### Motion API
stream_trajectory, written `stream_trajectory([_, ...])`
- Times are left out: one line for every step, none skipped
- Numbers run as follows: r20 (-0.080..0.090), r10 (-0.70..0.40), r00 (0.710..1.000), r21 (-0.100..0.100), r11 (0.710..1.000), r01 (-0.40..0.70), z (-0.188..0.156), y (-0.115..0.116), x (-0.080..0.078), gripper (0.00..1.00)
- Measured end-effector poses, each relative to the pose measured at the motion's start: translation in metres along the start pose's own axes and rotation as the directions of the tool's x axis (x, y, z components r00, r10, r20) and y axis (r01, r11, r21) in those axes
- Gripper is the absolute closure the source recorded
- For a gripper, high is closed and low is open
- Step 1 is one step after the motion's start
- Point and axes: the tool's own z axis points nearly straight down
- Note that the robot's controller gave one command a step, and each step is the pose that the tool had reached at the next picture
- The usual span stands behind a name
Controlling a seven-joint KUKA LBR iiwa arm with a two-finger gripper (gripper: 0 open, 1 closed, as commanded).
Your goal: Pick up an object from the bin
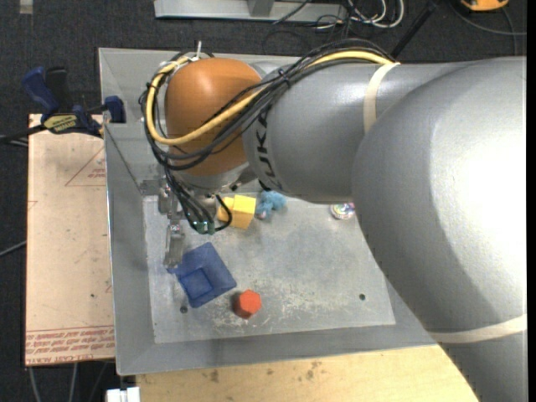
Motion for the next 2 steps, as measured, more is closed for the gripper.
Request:
stream_trajectory([-0.001, -0.452, 0.892, 0.002, 0.892, 0.452, 0.080, -0.046, 0.083, 0.00])
stream_trajectory([0.006, -0.620, 0.785, 0.004, 0.785, 0.620, 0.047, -0.063, 0.110, 0.00])
